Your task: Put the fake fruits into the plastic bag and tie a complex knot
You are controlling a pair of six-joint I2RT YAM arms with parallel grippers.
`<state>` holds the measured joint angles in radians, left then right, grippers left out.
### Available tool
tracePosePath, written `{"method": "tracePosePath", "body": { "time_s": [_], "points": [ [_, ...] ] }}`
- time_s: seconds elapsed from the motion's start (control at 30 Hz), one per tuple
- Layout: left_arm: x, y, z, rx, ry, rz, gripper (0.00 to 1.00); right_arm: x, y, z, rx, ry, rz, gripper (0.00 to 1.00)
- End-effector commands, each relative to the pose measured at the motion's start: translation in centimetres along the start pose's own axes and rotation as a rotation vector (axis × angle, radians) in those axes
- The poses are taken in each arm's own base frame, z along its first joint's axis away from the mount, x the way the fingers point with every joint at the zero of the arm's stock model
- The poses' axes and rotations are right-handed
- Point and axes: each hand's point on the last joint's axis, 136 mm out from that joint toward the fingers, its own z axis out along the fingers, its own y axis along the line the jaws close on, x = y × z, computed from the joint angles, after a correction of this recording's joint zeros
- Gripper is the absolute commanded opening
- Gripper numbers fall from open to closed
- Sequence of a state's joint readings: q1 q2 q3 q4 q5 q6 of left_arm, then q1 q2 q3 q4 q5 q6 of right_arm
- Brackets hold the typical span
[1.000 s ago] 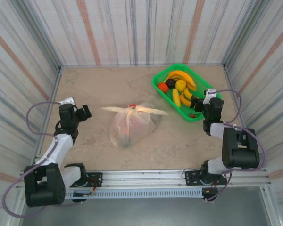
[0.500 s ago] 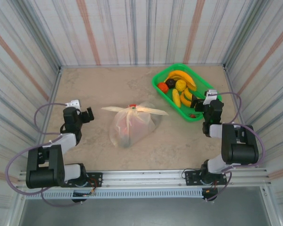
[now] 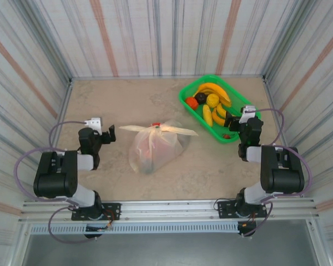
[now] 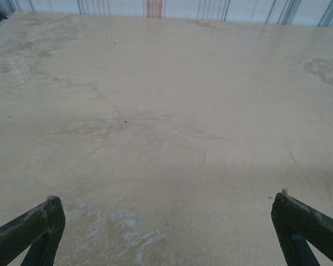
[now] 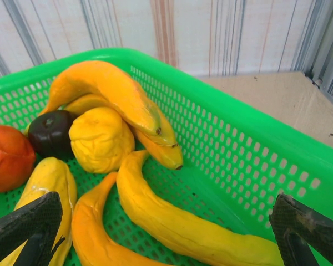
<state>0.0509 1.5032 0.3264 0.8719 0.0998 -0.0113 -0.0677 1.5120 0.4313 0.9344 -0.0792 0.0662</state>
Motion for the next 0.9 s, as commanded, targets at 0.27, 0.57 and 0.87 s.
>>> {"method": "tracePosePath", "body": {
  "time_s": [0.27, 0.57, 0.87],
  "points": [
    [-1.65, -1.37, 1.25, 0.011, 0.004, 0.095, 0.99, 5.45, -0.1, -0.54, 0.016, 0.174, 0.021, 0.99],
    [-1.62, -1.35, 1.2, 0.009, 0.007, 0.096, 0.99, 5.43, -0.07, -0.54, 0.015, 0.174, 0.022, 0.99],
    [-1.58, -1.32, 1.21, 0.008, 0.008, 0.096, 0.99, 5.42, -0.08, -0.5, 0.017, 0.176, 0.021, 0.99]
  ]
}}
